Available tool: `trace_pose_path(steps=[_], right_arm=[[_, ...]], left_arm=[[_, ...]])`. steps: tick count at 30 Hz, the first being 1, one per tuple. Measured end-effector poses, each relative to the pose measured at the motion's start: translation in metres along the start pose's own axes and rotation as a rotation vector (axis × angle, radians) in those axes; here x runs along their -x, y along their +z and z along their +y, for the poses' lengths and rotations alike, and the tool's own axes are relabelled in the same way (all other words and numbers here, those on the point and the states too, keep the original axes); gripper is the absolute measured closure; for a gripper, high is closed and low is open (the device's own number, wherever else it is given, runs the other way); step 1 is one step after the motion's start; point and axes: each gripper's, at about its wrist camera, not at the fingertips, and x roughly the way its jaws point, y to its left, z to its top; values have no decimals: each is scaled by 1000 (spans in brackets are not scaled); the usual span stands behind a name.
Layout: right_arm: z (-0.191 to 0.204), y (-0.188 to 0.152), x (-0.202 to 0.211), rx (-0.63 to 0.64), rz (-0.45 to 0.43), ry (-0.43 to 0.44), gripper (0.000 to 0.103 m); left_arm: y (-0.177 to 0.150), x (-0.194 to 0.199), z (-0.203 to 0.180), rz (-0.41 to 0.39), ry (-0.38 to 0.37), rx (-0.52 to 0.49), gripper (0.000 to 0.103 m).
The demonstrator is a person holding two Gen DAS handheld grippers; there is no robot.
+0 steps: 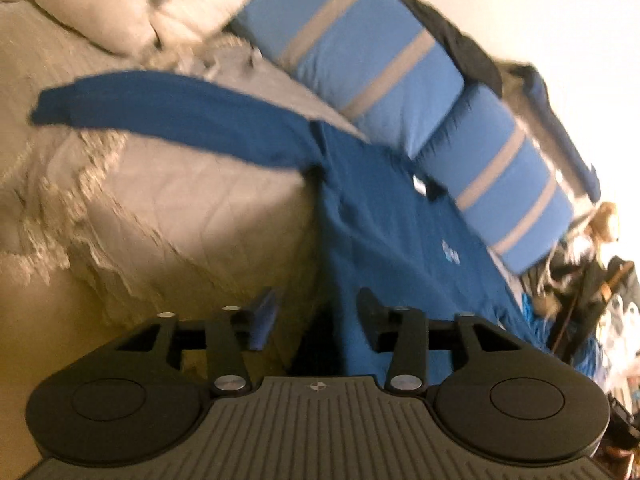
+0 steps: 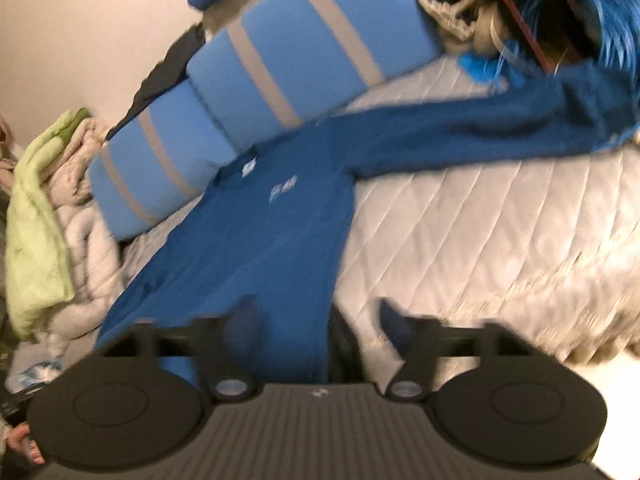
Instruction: Fold clothes
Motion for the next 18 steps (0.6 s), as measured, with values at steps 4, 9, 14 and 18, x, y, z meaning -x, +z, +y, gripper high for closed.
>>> trace_pose_path(steps=[4, 9, 14, 18], right_arm=[[6, 17, 2, 25, -72, -12, 1], [34, 41, -3, 126, -128, -4, 0], [77, 62, -17, 267, -166, -9, 0], [112, 74, -34, 343, -163, 24, 0]], left_arm=[[13, 11, 11, -76, 45, 27, 40], [36, 22, 17, -172, 153, 11, 30], [57, 34, 22, -263, 241, -22, 27], [69, 38, 26, -301, 274, -21, 27]])
